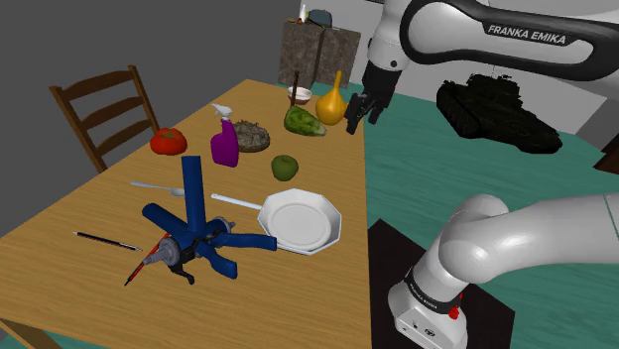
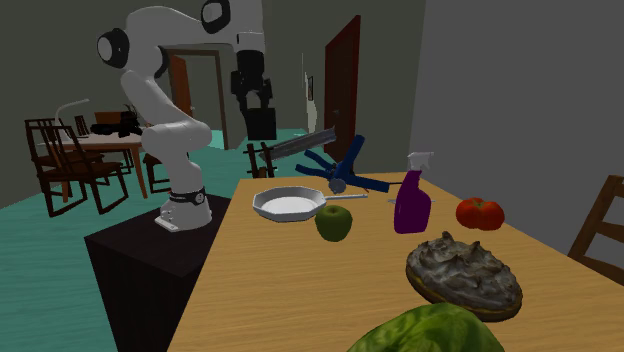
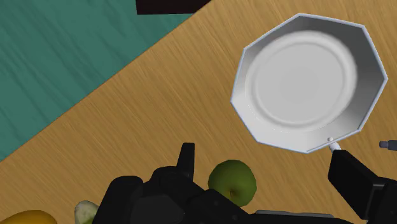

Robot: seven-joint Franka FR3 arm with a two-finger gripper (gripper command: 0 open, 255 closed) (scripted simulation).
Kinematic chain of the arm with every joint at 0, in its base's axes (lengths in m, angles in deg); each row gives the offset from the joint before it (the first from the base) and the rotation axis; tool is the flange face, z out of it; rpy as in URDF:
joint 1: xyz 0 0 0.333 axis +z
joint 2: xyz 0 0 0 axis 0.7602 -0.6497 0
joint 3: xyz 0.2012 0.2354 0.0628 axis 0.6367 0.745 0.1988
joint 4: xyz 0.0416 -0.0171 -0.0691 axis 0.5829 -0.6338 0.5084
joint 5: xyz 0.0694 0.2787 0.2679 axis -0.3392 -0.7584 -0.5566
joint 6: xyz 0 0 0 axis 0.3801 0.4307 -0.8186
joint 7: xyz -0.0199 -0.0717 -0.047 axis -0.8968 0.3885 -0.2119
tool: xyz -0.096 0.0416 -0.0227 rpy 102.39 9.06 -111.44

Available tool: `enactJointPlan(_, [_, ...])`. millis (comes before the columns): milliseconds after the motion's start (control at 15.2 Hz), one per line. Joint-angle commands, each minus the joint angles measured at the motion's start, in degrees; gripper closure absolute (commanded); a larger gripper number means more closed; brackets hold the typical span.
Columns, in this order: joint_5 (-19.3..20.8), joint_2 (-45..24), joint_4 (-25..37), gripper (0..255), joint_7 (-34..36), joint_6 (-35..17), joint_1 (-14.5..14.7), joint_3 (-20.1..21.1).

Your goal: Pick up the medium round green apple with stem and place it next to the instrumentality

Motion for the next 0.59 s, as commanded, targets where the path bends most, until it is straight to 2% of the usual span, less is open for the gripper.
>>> enactJointPlan(0, [0.0,0.0,0.0,0,0.0,0.0,0.0,0.0])
enactJointPlan(528, [1.6,-12.0,-2.0,0,-16.2,-16.1,2.6,-8.0])
